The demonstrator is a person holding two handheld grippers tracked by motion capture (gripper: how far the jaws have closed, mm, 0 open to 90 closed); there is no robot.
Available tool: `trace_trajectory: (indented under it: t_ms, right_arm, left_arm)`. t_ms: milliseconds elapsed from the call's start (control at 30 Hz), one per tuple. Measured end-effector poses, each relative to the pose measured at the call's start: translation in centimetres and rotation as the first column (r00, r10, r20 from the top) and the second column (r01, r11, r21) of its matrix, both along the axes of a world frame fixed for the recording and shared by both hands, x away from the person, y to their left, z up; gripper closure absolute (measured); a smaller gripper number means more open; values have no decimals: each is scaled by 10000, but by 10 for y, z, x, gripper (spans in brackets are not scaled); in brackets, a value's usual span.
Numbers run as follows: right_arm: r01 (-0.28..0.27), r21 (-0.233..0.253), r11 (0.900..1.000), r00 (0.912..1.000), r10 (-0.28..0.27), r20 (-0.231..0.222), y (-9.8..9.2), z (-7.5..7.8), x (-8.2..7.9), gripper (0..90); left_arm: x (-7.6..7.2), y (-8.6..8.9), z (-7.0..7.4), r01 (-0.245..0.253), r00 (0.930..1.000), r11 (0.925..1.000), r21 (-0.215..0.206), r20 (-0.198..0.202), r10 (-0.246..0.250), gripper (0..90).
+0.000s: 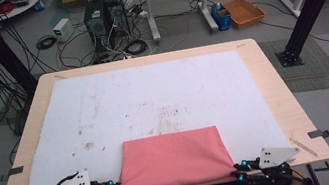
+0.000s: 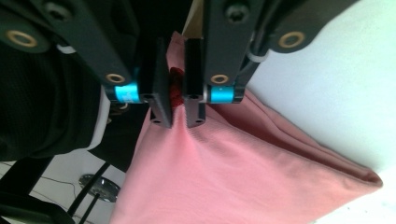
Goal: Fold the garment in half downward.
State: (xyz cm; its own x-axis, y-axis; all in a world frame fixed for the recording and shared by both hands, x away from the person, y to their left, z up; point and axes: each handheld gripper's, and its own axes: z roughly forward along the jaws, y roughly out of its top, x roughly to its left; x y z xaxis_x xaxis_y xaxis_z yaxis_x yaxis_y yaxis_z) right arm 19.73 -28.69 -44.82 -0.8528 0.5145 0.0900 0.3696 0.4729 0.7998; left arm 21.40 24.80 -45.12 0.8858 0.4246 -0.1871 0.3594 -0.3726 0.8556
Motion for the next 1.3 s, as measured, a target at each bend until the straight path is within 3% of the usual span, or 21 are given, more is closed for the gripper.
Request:
trace_trajectory:
  t_ms: [67,167,333,467,667,867,1033,1133,1300]
  right_arm:
    - [70,200,9998,10000,-70,28,-4,3,1,502]
    - [465,585,9972,9987,-476,171,-10,11,5,419]
    - [987,869,9913,9941,-1021,358,-13,22,22,370]
    - [1316,924,9870,9896,-1362,452,-8,30,41,352]
    - [1382,810,9871,9879,-1432,596,3,36,68,342]
    - [1511,728,9858,9873,-1541,379,14,36,99,339]
    - [1607,442,9860,9869,-1613,98,26,29,121,340]
    - [1645,343,9858,9864,-1646,9,31,23,129,342]
    - [1698,150,9854,9853,-1695,-203,36,13,137,343]
  left_arm:
    - [1,0,2,-231,9997,9997,-35,3,231,506]
    - [4,1,8,-397,9991,9991,-180,162,400,421]
    - [20,2,20,-990,9947,9946,-322,245,998,332]
    - [41,-1,31,-1260,9909,9911,-424,430,1278,332]
    - [70,-15,38,-1301,9901,9906,-413,484,1321,313]
    - [98,-31,29,-1569,9875,9876,16,141,1569,303]
    - [115,-34,20,-2157,9763,9755,425,-105,2163,303]
    - [120,-33,15,-2370,9705,9701,521,-337,2389,303]
    - [122,-32,9,-2435,9679,9677,648,-474,2467,303]
